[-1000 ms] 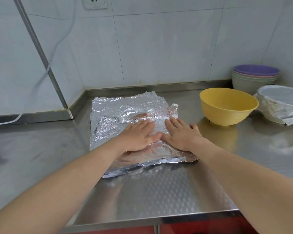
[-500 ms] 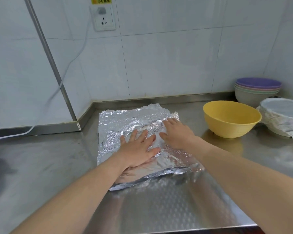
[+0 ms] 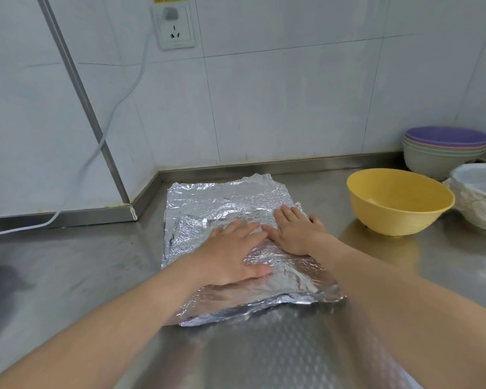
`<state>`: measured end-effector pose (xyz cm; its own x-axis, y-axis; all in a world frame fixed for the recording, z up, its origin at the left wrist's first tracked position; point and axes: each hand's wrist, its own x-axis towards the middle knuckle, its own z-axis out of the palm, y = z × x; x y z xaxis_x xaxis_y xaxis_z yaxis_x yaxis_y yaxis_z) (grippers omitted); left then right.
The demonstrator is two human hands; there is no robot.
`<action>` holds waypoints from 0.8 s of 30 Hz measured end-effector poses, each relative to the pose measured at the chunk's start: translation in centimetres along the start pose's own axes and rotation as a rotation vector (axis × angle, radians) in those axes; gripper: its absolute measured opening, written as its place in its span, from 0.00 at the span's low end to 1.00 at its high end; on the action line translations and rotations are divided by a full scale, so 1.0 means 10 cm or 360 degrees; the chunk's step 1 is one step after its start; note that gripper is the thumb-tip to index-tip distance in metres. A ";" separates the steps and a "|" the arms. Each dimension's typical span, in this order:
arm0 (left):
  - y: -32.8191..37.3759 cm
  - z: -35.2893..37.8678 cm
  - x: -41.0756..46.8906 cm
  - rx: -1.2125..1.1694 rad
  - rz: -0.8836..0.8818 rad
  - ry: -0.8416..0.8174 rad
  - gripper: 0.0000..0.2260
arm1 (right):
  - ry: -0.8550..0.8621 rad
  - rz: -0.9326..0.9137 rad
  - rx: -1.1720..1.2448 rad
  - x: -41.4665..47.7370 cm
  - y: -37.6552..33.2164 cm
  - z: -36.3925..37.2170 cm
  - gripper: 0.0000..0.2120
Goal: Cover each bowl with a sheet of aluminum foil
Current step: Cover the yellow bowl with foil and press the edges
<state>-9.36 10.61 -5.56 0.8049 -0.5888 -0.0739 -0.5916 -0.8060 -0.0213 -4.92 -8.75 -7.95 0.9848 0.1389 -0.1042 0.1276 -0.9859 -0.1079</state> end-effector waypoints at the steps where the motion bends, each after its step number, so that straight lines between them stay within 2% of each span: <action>1: 0.02 -0.03 -0.02 0.0009 0.0070 0.0047 0.30 | 0.0016 -0.0002 0.0047 0.01 0.01 0.01 0.34; 4: 0.10 -0.12 -0.07 0.0348 0.0299 0.0146 0.18 | 0.0166 0.0034 0.0294 -0.04 0.04 -0.06 0.30; 6: 0.15 -0.16 -0.08 0.0511 0.0353 0.0162 0.16 | 0.0335 0.0071 0.0376 -0.15 0.05 -0.16 0.28; 9: 0.14 -0.20 -0.03 0.0472 0.0140 0.0142 0.16 | 0.0687 -0.0021 0.0340 -0.41 0.04 -0.36 0.23; 12: 0.01 -0.29 0.01 0.0302 -0.0163 0.0372 0.16 | 0.1313 -0.0087 0.0145 -0.75 0.13 -0.59 0.19; 13: -0.06 -0.35 0.01 0.0162 -0.0273 0.0525 0.17 | 0.1376 0.0002 0.0036 -0.86 0.21 -0.64 0.21; 14: -0.12 -0.42 -0.01 0.0009 -0.0362 0.0716 0.17 | 0.1256 0.0156 -0.0060 -0.97 0.32 -0.71 0.23; 15: -0.18 -0.51 -0.03 -0.0118 -0.0413 0.0944 0.16 | 0.1021 0.0336 -0.0124 -1.03 0.43 -0.74 0.24; 17: -0.18 -0.75 -0.08 -0.0388 -0.0415 0.1415 0.10 | 0.0603 0.0595 -0.0240 -1.13 0.62 -0.72 0.20; 18: -0.13 -0.90 -0.12 -0.0570 -0.0405 0.1579 0.08 | 0.0558 0.0637 -0.0276 -1.18 0.68 -0.69 0.15; 20: -0.03 -1.14 -0.16 -0.1084 -0.0458 0.1761 0.12 | 0.0650 0.0635 -0.0324 -1.21 0.74 -0.62 0.12; 21: 0.03 -1.27 -0.18 -0.1458 -0.0449 0.1830 0.11 | 0.0688 0.0632 -0.0377 -1.25 0.75 -0.61 0.11; 24: 0.12 -1.49 -0.17 -0.2607 -0.0411 0.1827 0.06 | 0.0652 0.0553 -0.0396 -1.35 0.70 -0.63 0.10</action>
<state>-10.74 9.75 9.38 0.8896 0.3024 0.3423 -0.4195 0.2447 0.8742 -16.57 -18.12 -1.06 0.9326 -0.1944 0.3040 -0.2355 -0.9662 0.1045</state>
